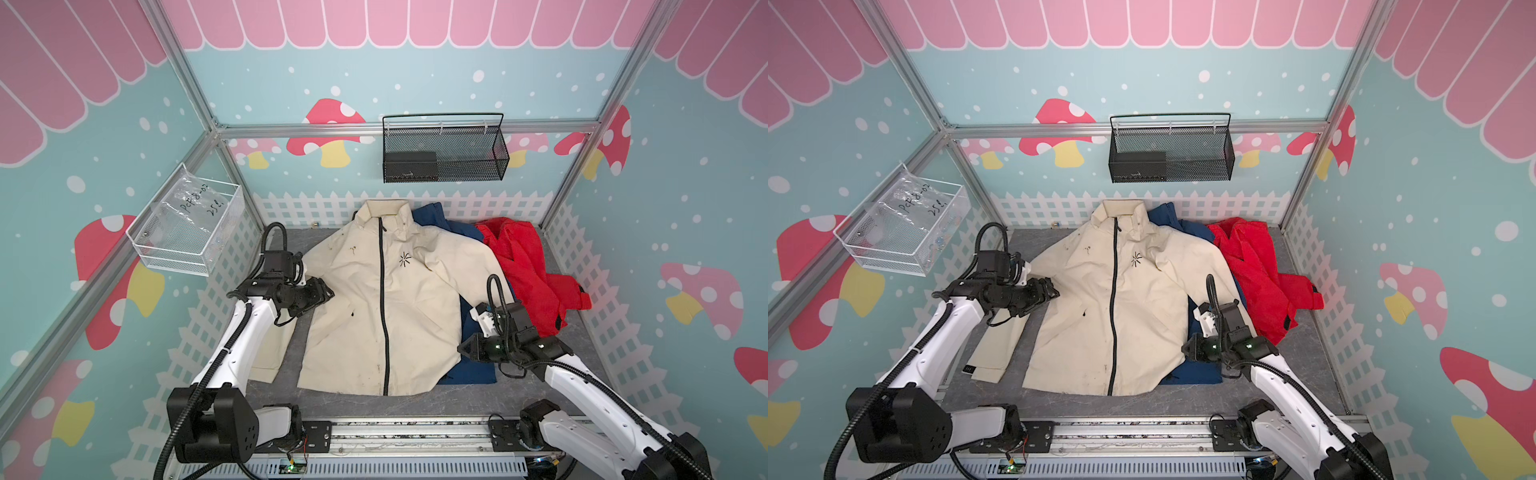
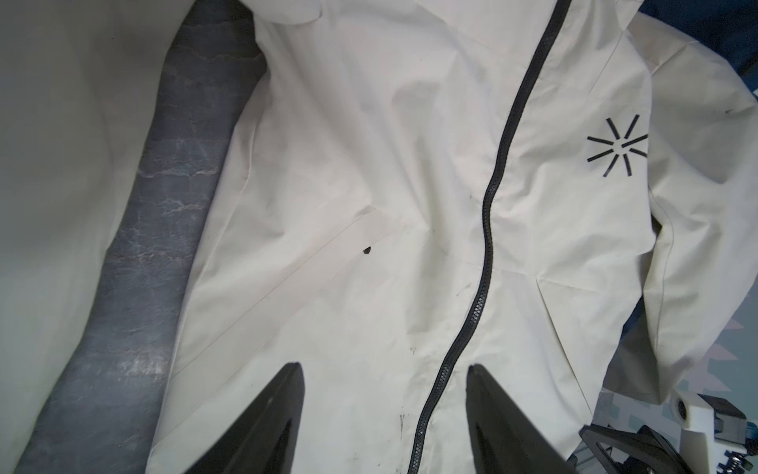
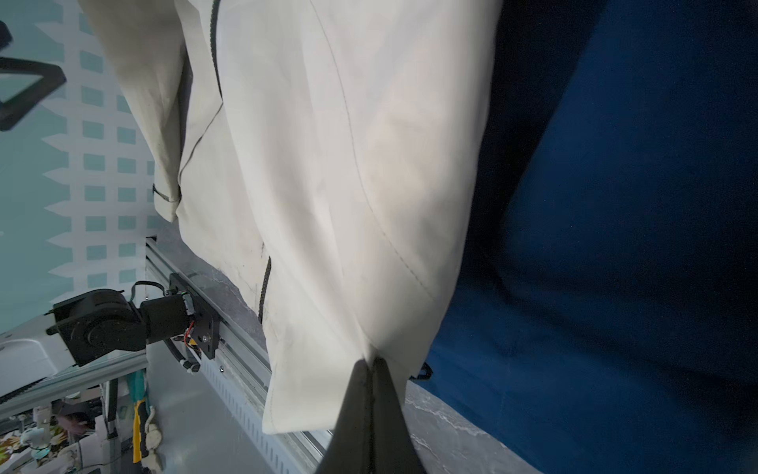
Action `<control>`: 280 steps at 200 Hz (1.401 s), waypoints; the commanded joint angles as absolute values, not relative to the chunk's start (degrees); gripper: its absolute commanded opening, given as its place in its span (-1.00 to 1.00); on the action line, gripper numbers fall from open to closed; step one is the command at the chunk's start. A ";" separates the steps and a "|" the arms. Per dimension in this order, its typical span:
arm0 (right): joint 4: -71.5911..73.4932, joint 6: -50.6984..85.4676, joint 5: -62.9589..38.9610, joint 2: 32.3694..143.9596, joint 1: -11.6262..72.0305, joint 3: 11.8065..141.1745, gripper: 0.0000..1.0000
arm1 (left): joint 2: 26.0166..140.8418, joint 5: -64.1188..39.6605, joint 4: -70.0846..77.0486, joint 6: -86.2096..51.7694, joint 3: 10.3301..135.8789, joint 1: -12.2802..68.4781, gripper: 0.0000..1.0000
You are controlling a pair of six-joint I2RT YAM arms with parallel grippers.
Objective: Unzip the jacket
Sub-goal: Flatten out the jacket at the center of the board.
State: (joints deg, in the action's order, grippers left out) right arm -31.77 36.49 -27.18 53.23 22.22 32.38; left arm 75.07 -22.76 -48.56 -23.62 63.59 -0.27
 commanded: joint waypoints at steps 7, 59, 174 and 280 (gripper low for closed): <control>-45.29 33.89 -20.16 52.90 22.41 33.74 -1.00 | 77.36 -22.08 -47.55 -23.14 69.22 2.39 0.31; -47.64 37.19 -18.37 49.93 22.41 32.14 -1.00 | 82.00 -20.78 -47.55 -22.68 75.84 5.25 0.31; -20.71 26.67 -21.66 61.51 22.41 48.12 0.28 | 99.08 -28.66 -17.82 -25.57 85.29 6.46 0.43; 20.97 19.25 -25.46 87.14 24.62 57.01 -0.02 | 124.45 -28.47 -15.91 -32.29 107.25 6.53 0.29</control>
State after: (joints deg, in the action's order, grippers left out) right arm 11.99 23.94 -27.22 82.61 23.05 52.31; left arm 122.54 -28.01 -16.95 -30.70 103.83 6.20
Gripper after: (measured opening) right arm 0.495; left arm 0.648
